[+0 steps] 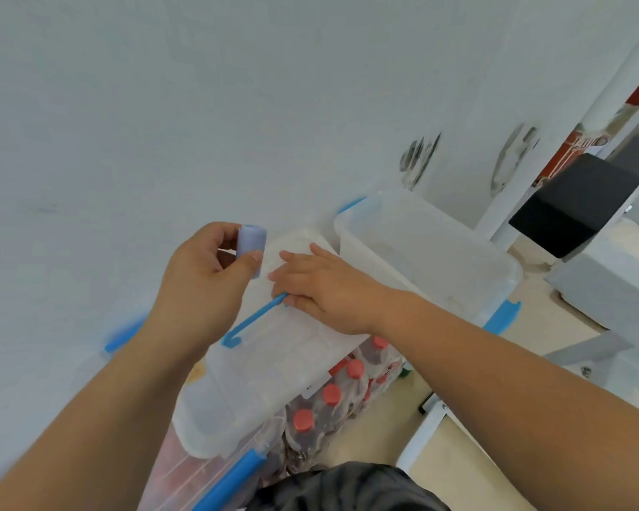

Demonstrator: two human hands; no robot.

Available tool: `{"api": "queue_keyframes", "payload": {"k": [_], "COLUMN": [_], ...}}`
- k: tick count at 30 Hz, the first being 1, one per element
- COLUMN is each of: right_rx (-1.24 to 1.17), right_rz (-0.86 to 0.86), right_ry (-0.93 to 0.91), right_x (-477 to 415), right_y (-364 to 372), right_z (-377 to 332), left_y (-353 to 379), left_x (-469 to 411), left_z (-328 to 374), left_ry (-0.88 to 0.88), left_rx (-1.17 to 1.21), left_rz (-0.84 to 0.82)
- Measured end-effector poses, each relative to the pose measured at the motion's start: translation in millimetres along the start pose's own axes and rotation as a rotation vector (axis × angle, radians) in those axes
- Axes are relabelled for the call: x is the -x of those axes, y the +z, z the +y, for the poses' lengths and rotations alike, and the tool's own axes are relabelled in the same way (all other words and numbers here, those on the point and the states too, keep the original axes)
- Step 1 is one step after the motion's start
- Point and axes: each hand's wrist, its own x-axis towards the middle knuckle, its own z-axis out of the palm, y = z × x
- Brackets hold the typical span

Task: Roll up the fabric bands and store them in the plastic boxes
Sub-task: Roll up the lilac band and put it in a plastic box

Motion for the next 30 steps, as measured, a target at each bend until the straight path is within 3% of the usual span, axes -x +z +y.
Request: {"api": "queue_keyframes", "payload": {"k": [8, 13, 16, 18, 24, 30], "right_rx": [-0.052, -0.121, -0.5, -0.702, -0.912, -0.88], "right_rz": [0.171, 0.451, 0.591, 0.617, 0.731, 0.731], "right_ry": [0.054, 0.368, 0.596, 0.644, 0.758, 0.844], "right_x": [9.5, 44.1, 63.8, 66.3, 72.5, 76.3], "right_y": [10.5, -21.3, -42.6, -49.4, -57.7, -70.7], "right_z": [16.3, 46.4, 52.3, 47.3, 52.2, 77.5], "left_y": [20.2, 47.9, 72.8, 89.0, 143.5, 168.4], "left_x": [-13.1, -28.7, -37.2, -42.2, -50.7, -66.5], "left_z": [-7.1, 6.5, 19.3, 24.6, 47.9, 51.9], "left_ry": [0.01, 0.021, -0.006, -0.025, -0.039, 0.02], "left_rx": [0.008, 0.022, 0.122, 0.163, 0.297, 0.206], "left_rz": [-0.103, -0.222, -0.31, -0.355, -0.461, -0.495]}}
